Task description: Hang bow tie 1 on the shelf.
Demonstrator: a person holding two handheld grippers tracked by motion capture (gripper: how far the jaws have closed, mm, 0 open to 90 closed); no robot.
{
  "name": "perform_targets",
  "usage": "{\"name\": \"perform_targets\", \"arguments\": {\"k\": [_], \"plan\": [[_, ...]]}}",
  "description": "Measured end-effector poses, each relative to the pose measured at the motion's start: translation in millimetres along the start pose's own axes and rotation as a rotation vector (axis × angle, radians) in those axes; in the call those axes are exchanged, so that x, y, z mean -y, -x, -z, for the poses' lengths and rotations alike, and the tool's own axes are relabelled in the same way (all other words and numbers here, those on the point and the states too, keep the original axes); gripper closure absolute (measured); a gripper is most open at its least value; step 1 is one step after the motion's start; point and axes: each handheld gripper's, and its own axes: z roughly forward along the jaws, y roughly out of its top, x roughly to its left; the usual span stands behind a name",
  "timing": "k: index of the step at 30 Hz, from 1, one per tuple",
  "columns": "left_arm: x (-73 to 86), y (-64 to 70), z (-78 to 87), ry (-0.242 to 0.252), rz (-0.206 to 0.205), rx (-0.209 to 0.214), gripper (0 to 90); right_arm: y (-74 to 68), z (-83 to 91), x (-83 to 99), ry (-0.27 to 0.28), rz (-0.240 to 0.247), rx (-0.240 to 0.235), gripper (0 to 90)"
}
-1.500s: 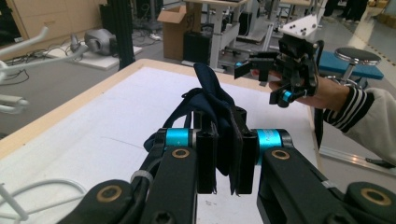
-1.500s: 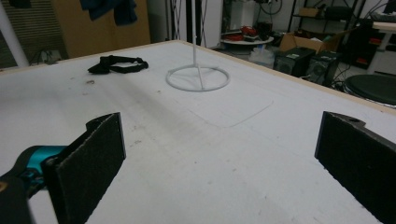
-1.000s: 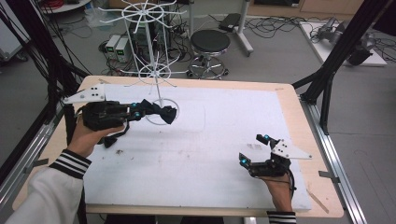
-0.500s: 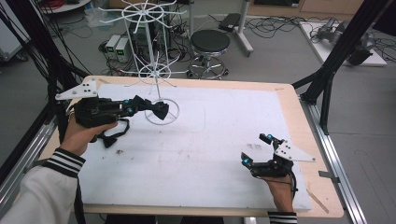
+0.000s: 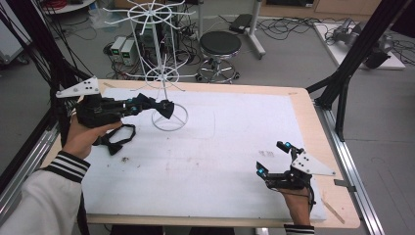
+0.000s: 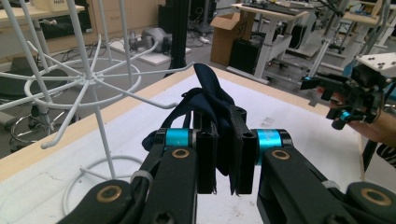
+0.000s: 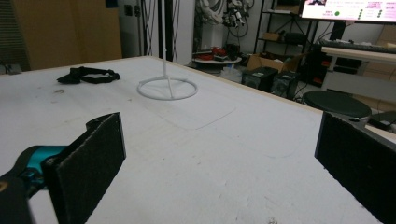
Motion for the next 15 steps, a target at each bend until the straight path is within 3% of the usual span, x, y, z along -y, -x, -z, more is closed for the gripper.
{"name": "perform_targets", "arguments": {"k": [2,15], "plan": [[-1.2,-1.6,-1.1,-0.001,0.003,-0.007,82.9,-1.3,2.6,-0.5,0.008,0.022,-0.003,1.1],[-12.4,-5.4,-11.4,-0.023,0.013,-0.055,82.9,-6.9,11.9,13.6,0.029,0.017,0.006,1.1]]}}
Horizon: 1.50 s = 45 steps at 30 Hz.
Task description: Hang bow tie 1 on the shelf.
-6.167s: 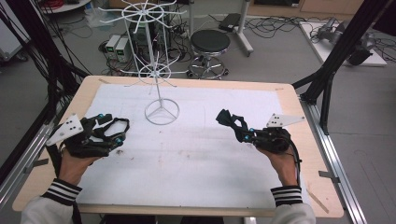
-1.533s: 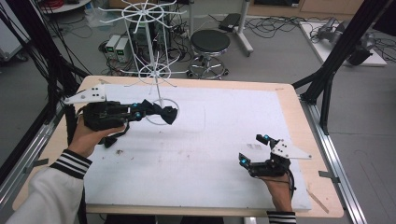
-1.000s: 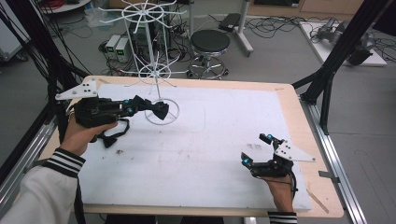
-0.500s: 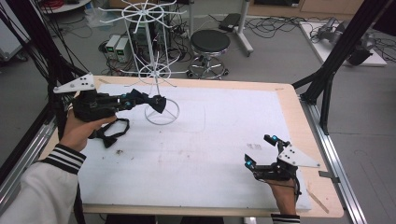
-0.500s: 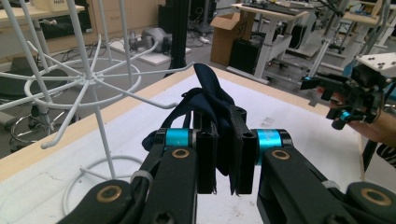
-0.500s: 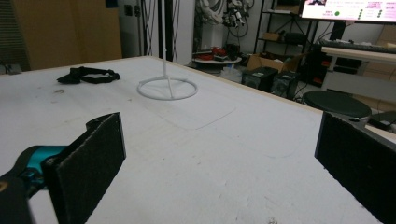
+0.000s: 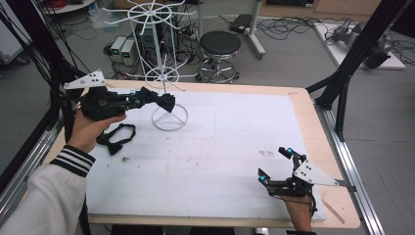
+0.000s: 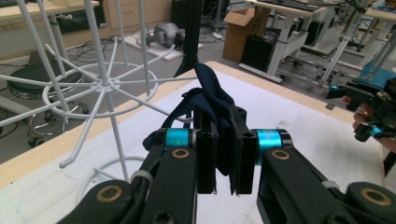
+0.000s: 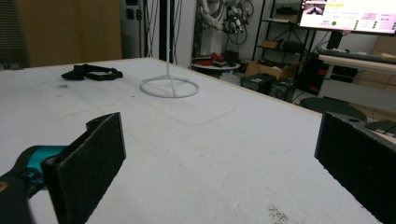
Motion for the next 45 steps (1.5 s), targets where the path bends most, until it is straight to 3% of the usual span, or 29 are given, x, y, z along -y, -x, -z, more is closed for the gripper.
{"name": "perform_targets", "arguments": {"k": [6,26,31,39,45], "plan": [[-1.1,-4.5,-6.2,-0.018,0.028,-0.015,82.9,-1.4,-1.3,2.7,0.018,0.009,0.011,1.1],[-20.5,-8.5,-27.3,-0.109,0.063,-0.068,82.5,2.1,-6.2,14.8,0.069,0.002,0.051,1.1],[-20.1,-9.8,-32.3,-0.125,0.075,-0.082,82.3,1.3,-11.9,18.3,0.051,0.008,0.06,1.1],[-21.0,-9.1,-35.3,-0.123,0.08,-0.088,80.1,-1.4,-18.2,23.5,0.061,0.021,0.067,1.1],[-21.4,-9.7,-35.6,-0.102,0.098,-0.088,73.0,-1.5,-17.7,28.2,0.072,-0.006,0.085,1.0]]}}
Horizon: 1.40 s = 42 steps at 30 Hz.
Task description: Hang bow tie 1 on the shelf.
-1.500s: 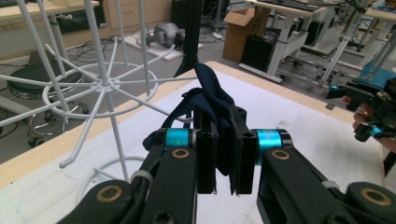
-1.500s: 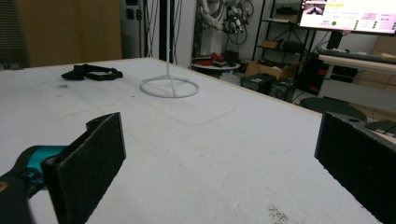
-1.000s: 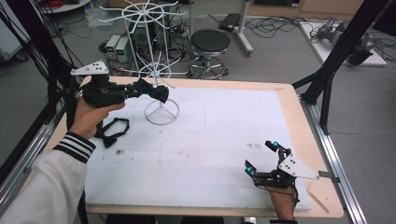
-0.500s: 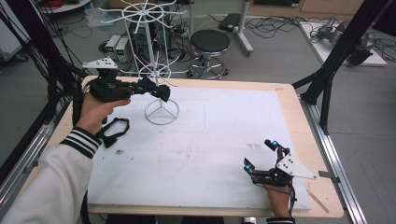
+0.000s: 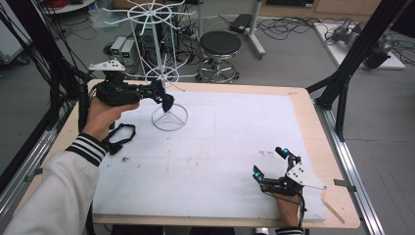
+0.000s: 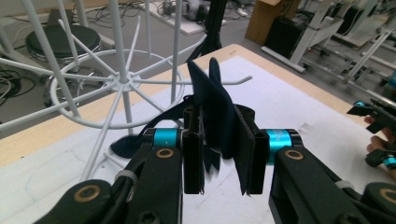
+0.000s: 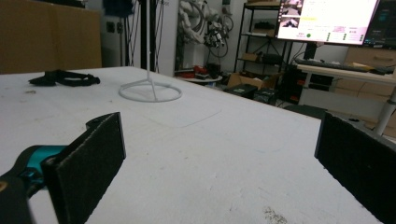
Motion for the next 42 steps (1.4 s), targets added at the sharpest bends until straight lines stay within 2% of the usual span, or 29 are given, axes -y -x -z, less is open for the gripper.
{"name": "perform_targets", "arguments": {"k": [2,5,6,7,13,15,17,22,26,28,32,34,37,42], "plan": [[-0.5,0.4,0.6,0.017,0.01,0.01,65.8,0.4,0.6,0.4,0.003,-0.009,0.001,1.0],[-0.6,2.3,2.2,0.039,-0.009,0.017,58.8,0.4,0.6,0.6,0.006,-0.006,0.006,1.0],[-0.7,2.6,3.0,0.043,-0.013,0.02,50.5,0.4,0.5,0.6,0.006,-0.004,0.007,1.1],[-0.7,2.9,3.7,0.049,-0.015,0.023,50.5,0.4,0.5,0.6,0.006,-0.004,0.007,1.1],[4.4,7.0,12.9,0.154,-0.071,0.048,35.3,0.4,1.0,0.8,0.012,-0.008,0.011,1.1],[9.7,8.0,18.4,0.211,-0.109,0.046,29.0,0.3,0.8,0.9,0.011,-0.01,0.01,1.1],[16.3,8.9,24.4,0.265,-0.13,0.038,21.6,0.4,0.6,0.9,0.011,-0.003,0.01,1.1],[36.7,10.2,41.4,0.343,-0.174,0.046,17.2,0.0,0.5,1.1,0.008,0.0,0.017,1.0],[60.9,13.3,55.0,0.387,-0.261,0.028,15.9,-0.9,1.2,1.2,0.009,0.001,0.015,1.0],[74.0,13.2,59.7,0.403,-0.261,0.03,15.8,-0.5,1.2,1.3,0.014,0.005,0.018,1.0],[97.1,13.0,66.4,0.4,-0.277,0.025,15.5,0.3,1.9,1.8,0.021,-0.011,0.021,1.1],[107.6,11.9,68.6,0.402,-0.273,0.024,15.4,0.4,2.2,1.9,0.029,-0.007,0.029,1.1],[120.2,10.4,71.3,0.393,-0.268,0.014,14.8,-0.7,1.9,1.8,0.028,0.012,0.028,1.1],[139.9,10.3,75.4,0.402,-0.266,-0.002,14.7,-0.7,2.1,1.9,0.026,-0.003,0.028,1.0]]}}
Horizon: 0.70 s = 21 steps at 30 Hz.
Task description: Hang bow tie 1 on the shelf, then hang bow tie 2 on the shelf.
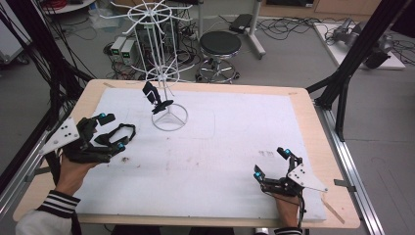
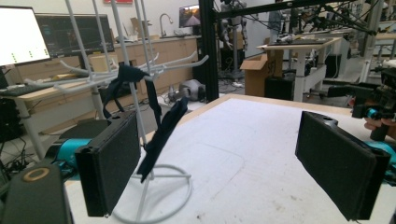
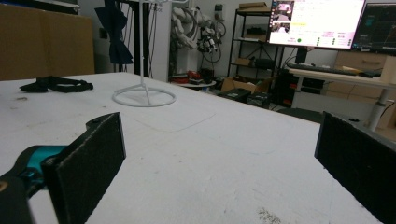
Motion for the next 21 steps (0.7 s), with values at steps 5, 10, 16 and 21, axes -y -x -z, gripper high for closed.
{"name": "perform_targets", "arguments": {"k": [5,10,16,21], "plan": [[14.6,3.4,7.2,0.017,0.006,-0.007,14.7,-0.2,0.1,0.0,0.001,0.002,0.003,1.1],[27.1,4.9,10.8,0.022,0.013,-0.004,14.7,0.0,0.1,0.0,0.0,0.002,0.002,1.1],[41.3,2.3,17.2,0.028,0.056,-0.017,14.7,-0.3,0.0,0.1,-0.003,0.002,0.0,1.1],[40.9,0.2,20.6,0.036,0.048,-0.033,14.7,-0.5,-0.2,0.0,-0.002,0.01,0.001,1.1]]}}
